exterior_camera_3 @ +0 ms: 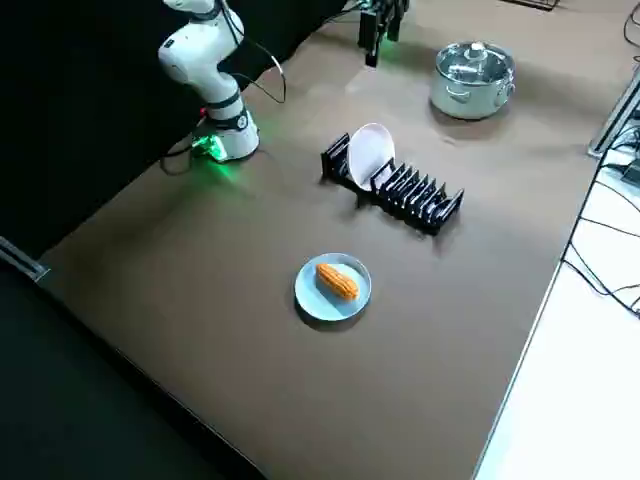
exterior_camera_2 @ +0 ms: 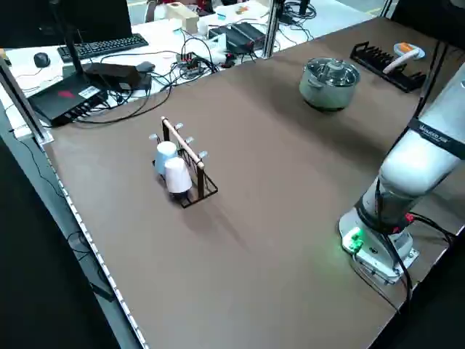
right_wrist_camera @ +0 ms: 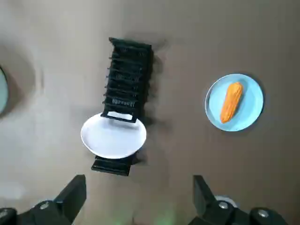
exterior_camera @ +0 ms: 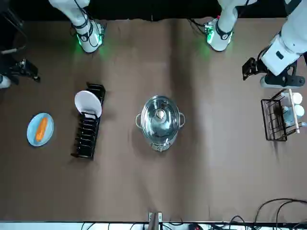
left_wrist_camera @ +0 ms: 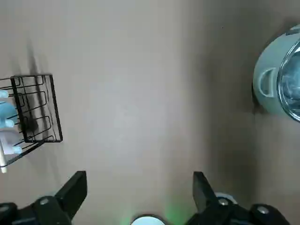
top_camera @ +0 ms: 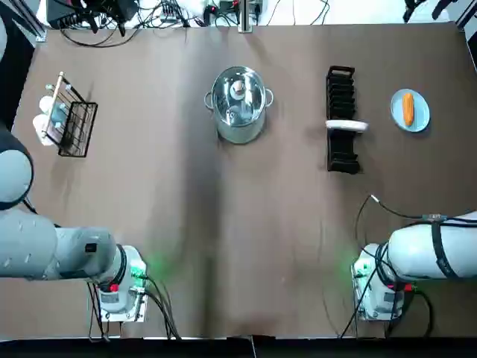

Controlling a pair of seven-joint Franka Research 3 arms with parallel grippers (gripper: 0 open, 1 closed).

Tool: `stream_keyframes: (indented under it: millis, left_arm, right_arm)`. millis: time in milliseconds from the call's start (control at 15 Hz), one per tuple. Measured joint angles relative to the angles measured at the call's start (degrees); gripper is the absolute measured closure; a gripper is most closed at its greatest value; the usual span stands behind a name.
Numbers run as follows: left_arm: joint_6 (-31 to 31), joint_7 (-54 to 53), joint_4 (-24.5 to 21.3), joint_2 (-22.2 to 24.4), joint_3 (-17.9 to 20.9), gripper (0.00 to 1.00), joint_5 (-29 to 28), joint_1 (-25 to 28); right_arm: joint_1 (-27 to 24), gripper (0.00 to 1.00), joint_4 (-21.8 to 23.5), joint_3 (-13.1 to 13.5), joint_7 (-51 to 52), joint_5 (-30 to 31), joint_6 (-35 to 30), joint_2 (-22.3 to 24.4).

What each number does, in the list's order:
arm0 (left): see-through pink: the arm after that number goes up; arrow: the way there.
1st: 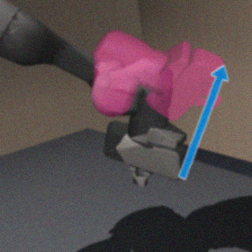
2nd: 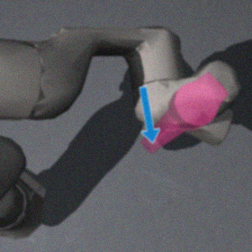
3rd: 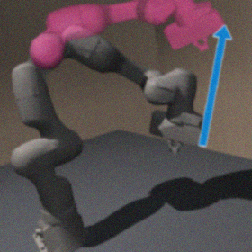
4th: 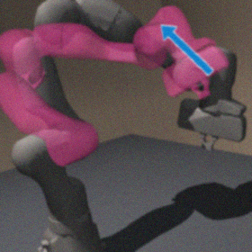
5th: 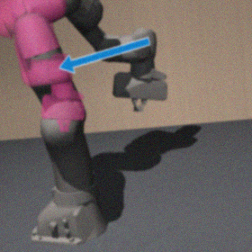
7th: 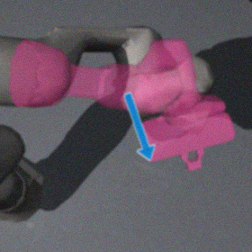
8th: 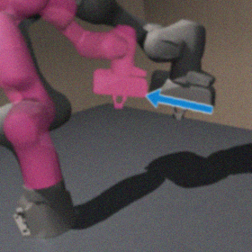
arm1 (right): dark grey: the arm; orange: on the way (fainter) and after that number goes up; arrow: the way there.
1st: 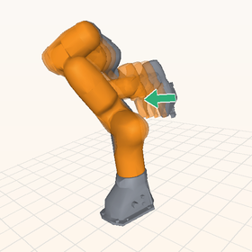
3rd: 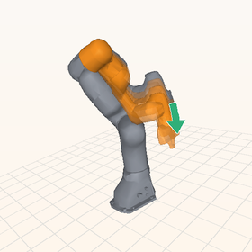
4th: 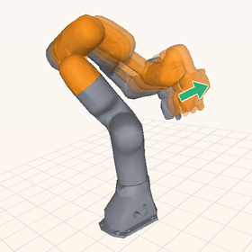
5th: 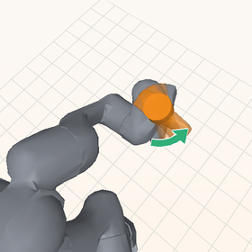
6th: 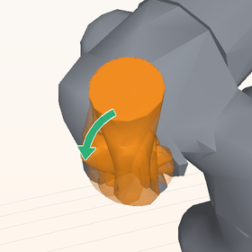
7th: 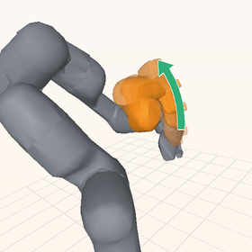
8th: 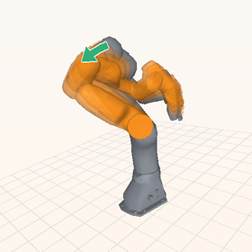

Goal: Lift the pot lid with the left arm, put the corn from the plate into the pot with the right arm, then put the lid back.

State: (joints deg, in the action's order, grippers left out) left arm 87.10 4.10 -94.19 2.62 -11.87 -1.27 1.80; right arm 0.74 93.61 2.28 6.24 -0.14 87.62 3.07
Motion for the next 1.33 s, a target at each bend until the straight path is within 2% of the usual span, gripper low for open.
stream_keyframes:
  millis: [533,733,867,1000,1200,1333]
  left_arm:
    - [0.0,0.9,0.0,-0.5,-0.6,0.00,0.1,-0.7]
    - [-0.2,3.8,-0.1,-2.1,-2.1,0.00,4.7,-2.1]
    - [-0.2,7.2,-0.3,-5.5,-3.1,0.00,11.1,-3.9]
    - [1.9,11.5,0.0,-10.3,-3.5,0.00,14.9,-6.8]
    - [9.8,19.3,1.4,-17.3,-3.5,0.00,15.7,-13.4]
    - [17.6,25.4,1.9,-21.0,-3.4,0.00,15.5,-17.9]
  right_arm:
    - [0.0,0.00,1.5,-0.2,0.0,0.0,0.4,0.4]
    - [0.1,0.00,1.8,-0.3,0.0,0.0,0.5,0.4]
    - [0.2,0.00,2.5,-0.3,0.1,0.1,0.4,0.0]
    - [0.1,0.00,3.2,-0.3,0.1,0.2,0.5,-1.4]
    - [-1.5,0.00,3.8,0.0,0.1,0.4,1.4,-5.2]
    - [-3.9,0.00,4.5,0.2,1.3,0.6,5.0,-7.8]
